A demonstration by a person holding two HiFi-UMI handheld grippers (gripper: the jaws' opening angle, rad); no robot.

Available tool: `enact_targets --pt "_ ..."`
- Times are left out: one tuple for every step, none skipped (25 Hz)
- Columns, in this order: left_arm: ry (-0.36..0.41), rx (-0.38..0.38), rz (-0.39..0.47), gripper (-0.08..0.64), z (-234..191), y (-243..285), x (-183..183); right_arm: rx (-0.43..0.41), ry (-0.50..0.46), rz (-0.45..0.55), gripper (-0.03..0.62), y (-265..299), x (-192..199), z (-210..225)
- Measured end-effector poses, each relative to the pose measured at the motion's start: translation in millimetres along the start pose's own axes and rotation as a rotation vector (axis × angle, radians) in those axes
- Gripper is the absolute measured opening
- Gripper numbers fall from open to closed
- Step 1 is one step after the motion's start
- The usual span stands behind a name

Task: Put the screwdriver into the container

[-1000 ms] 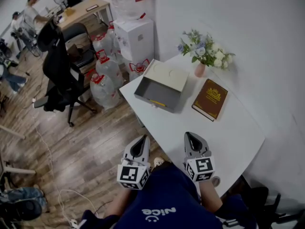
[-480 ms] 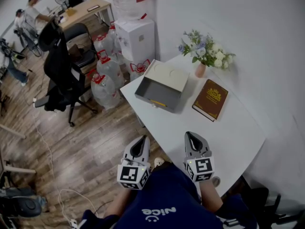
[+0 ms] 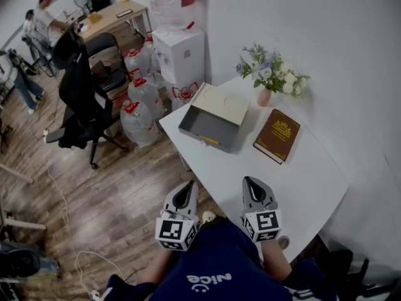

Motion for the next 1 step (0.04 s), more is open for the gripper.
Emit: enact_targets --pt "-0.003 0.003 0.001 0.017 -0.5 0.3 -0.2 0.000 0.000 -0.002 0.021 0.4 0.4 -0.9"
Point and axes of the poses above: the fingertips, and each gripper's own axes: y forward along the fingers, z to its right, x out of its underside, the point moved 1 cm from there along -y, backward along the fingers, and after that the axes turned 7 degrees about -y, right-handed, at the moved point
